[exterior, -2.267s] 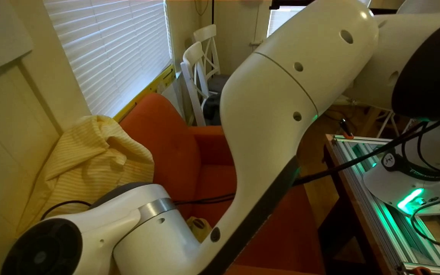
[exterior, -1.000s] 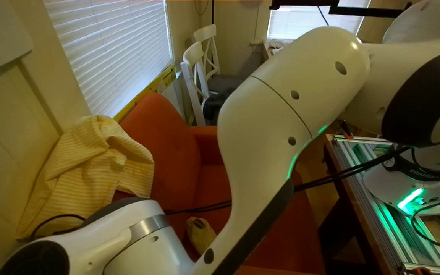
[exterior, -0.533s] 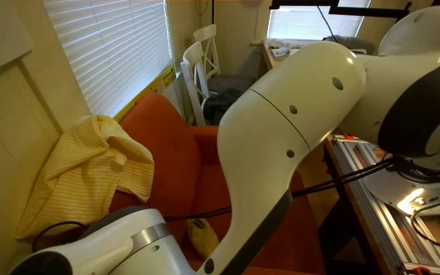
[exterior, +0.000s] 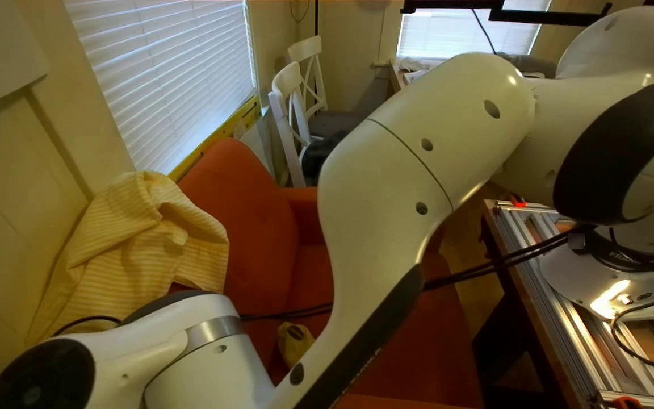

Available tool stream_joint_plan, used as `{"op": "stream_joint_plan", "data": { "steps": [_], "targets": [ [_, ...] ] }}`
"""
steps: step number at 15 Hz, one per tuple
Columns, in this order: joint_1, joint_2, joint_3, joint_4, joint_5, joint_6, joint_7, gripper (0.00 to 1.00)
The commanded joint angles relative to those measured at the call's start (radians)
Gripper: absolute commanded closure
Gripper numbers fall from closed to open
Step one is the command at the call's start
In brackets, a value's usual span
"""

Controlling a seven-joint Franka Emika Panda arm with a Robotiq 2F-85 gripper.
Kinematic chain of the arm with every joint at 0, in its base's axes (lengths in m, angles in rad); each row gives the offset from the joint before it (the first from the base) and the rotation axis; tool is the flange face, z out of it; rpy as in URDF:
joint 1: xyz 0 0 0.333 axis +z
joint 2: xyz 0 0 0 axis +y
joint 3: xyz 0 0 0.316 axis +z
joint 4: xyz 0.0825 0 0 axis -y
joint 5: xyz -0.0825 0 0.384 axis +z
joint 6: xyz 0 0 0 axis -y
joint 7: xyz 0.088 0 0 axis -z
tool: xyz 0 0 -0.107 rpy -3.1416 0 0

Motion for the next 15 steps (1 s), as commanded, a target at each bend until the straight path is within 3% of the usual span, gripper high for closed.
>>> {"op": "stream_joint_plan", "data": {
  "steps": [1, 15],
  "targets": [
    [-0.027, -0.007, 0.032, 0.002, 0.045, -0.022, 0.000, 0.98],
    [-0.089, -0.076, 0.101, -0.098, 0.099, -0.012, 0.007, 0.98]
  ]
}}
